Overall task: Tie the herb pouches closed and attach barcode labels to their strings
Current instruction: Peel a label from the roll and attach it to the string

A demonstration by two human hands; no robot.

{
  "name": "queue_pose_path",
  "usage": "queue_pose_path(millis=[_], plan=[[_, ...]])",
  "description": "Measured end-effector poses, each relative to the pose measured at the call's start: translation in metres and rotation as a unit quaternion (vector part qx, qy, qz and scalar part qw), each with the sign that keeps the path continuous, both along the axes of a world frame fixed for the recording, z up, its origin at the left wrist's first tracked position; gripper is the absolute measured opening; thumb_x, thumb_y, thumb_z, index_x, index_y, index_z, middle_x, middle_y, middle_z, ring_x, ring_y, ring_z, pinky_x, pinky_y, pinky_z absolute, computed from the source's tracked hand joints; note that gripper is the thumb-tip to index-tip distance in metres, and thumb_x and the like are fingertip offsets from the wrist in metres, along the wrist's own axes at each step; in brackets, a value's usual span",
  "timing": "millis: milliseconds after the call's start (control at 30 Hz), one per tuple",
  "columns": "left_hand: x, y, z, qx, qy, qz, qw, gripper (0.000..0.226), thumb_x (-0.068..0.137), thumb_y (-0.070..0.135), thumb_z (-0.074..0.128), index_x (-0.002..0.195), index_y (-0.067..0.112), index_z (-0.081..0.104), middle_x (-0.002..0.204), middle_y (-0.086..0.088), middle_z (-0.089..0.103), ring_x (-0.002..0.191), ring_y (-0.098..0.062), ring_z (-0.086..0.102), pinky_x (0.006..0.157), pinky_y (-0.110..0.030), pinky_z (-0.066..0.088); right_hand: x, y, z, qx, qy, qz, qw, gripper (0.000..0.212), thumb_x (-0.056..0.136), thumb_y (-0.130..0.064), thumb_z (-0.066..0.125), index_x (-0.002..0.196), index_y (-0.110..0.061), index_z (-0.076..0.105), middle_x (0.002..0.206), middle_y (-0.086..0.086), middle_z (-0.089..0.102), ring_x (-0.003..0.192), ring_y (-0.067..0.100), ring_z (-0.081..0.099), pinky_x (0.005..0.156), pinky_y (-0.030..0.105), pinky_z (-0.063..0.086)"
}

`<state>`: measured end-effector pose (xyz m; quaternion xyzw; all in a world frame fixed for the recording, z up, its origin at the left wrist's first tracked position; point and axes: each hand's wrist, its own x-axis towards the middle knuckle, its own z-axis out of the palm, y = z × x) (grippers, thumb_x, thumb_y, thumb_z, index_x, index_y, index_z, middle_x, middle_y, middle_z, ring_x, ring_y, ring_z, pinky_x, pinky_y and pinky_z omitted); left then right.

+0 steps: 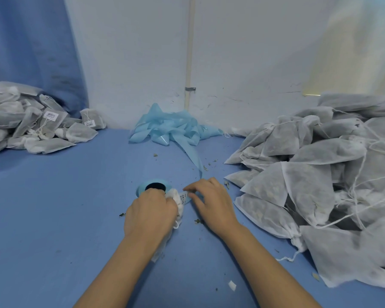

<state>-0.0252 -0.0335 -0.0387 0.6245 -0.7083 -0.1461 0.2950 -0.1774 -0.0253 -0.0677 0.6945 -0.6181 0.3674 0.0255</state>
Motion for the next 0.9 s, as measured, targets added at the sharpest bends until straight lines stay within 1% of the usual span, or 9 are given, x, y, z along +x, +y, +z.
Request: queue_pose_path(millis=[167,300,433,467,533,600,667,767,900], plan=[[0.0,-0.009,-0.008,-0.002,-0.036,-0.055,0.998,0.027,0.089,0.017,0.039,0.063,0.015,0.045,0.091,0.003,0.051,0.065,-0.012,0.045,0.05,-0.026,0.027,-0.002,-0.001,0.003,-0.016,0.003,-0.082,0.996,0.016,0.094,-0.017,0.054,0.099,-0.022,0.069,0.097,-0.009,0.067,0.094,0.017,0.05,0.082,0.032,0.036],[-0.008,-0.03,-0.009,0.014,-0.007,-0.103,0.995,0.032,0.089,0.015,0.039,0.057,0.019,0.039,0.094,-0.002,0.049,0.064,-0.014,0.044,0.051,-0.028,0.024,-0.007,-0.002,0.002,-0.025,-0.008,-0.14,0.99,0.016,0.095,-0.017,0.052,0.1,-0.02,0.067,0.098,-0.008,0.067,0.095,0.017,0.048,0.082,0.028,0.033],[-0.021,-0.042,-0.004,0.02,-0.027,-0.157,0.987,0.028,0.091,0.018,0.036,0.09,0.03,0.062,0.094,-0.005,0.056,0.078,-0.022,0.056,0.057,-0.029,0.033,-0.012,-0.001,0.003,-0.025,-0.009,-0.182,0.983,0.015,0.097,-0.017,0.05,0.101,-0.018,0.065,0.1,-0.004,0.065,0.096,0.02,0.049,0.083,0.033,0.035],[-0.023,-0.042,-0.004,0.018,-0.02,-0.16,0.987,0.027,0.091,0.019,0.036,0.087,0.029,0.061,0.096,-0.005,0.057,0.077,-0.021,0.056,0.057,-0.029,0.033,-0.014,-0.001,0.003,-0.025,-0.009,-0.185,0.982,0.015,0.097,-0.016,0.05,0.102,-0.017,0.064,0.102,-0.003,0.064,0.096,0.02,0.049,0.084,0.033,0.036],[-0.025,-0.038,-0.007,-0.01,-0.008,-0.144,0.99,0.025,0.091,0.02,0.037,0.07,0.025,0.051,0.111,-0.004,0.057,0.072,-0.014,0.055,0.055,-0.028,0.034,-0.016,0.001,0.003,-0.027,-0.013,-0.184,0.983,0.015,0.096,-0.013,0.05,0.102,-0.014,0.064,0.103,0.0,0.062,0.096,0.022,0.05,0.083,0.034,0.038],[-0.024,-0.034,-0.012,-0.06,-0.024,-0.146,0.987,0.02,0.092,0.022,0.04,0.073,0.023,0.047,0.143,0.003,0.041,0.08,-0.015,0.059,0.057,-0.028,0.037,-0.016,0.002,0.003,-0.033,-0.02,-0.178,0.983,0.016,0.095,-0.009,0.051,0.102,-0.011,0.065,0.108,0.004,0.059,0.097,0.023,0.052,0.082,0.035,0.041],[-0.025,-0.03,-0.015,-0.102,-0.047,-0.192,0.975,0.016,0.091,0.023,0.041,0.082,0.02,0.054,0.154,0.013,0.026,0.088,-0.019,0.061,0.062,-0.03,0.041,-0.014,0.003,0.004,-0.032,-0.036,-0.177,0.983,0.017,0.094,-0.007,0.051,0.103,-0.008,0.065,0.118,0.006,0.054,0.1,0.023,0.053,0.079,0.037,0.045],[-0.028,-0.03,-0.018,-0.069,-0.006,-0.244,0.967,0.028,0.092,0.021,0.039,0.104,0.011,0.062,0.134,0.009,0.049,0.103,-0.02,0.057,0.083,-0.034,0.044,-0.011,0.007,0.006,-0.039,-0.079,-0.173,0.981,0.017,0.094,-0.009,0.051,0.105,-0.008,0.065,0.132,0.007,0.043,0.103,0.024,0.053,0.076,0.036,0.047],[-0.029,-0.019,-0.019,0.015,0.242,-0.264,0.934,0.02,0.083,0.016,0.041,0.078,0.012,0.06,0.084,0.003,0.059,0.078,-0.007,0.055,0.07,-0.022,0.042,-0.009,0.013,0.011,-0.083,-0.225,-0.13,0.962,0.033,0.095,-0.008,0.053,0.125,-0.021,0.053,0.117,-0.004,0.043,0.086,0.003,0.056,0.074,0.018,0.046]])
